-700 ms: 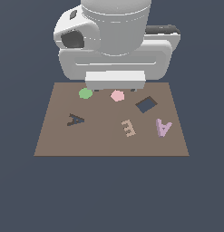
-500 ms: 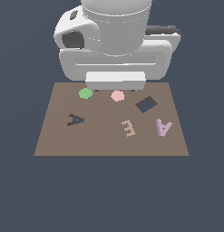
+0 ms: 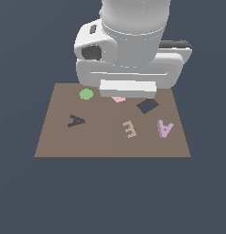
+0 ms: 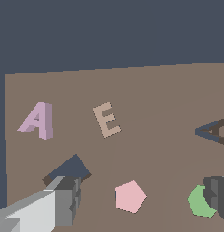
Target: Insert a designated object into the corresponding slot on a board.
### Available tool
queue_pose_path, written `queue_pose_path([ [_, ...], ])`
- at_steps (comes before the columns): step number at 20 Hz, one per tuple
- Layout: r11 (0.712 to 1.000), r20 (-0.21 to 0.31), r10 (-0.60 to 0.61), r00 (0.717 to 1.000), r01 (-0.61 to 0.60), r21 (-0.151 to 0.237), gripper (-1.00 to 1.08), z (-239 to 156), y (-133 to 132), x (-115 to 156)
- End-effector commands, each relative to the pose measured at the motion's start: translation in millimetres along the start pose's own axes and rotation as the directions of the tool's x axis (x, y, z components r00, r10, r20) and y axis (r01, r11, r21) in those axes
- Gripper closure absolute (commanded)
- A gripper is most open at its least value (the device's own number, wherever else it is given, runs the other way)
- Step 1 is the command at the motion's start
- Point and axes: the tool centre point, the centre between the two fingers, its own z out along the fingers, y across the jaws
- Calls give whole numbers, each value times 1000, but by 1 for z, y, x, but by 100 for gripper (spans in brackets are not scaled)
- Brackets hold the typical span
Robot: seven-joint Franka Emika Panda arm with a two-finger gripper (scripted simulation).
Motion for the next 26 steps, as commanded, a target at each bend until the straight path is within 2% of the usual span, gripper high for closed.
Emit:
queue_pose_path([
  [1,1000,2,21,1000,-21,-1,-92,8,-11,1],
  [16,978,16,208,978,-208,-14,-92,82,-105,24],
  [26,961,21,277,961,-276,-18,-92,109,-137,38],
])
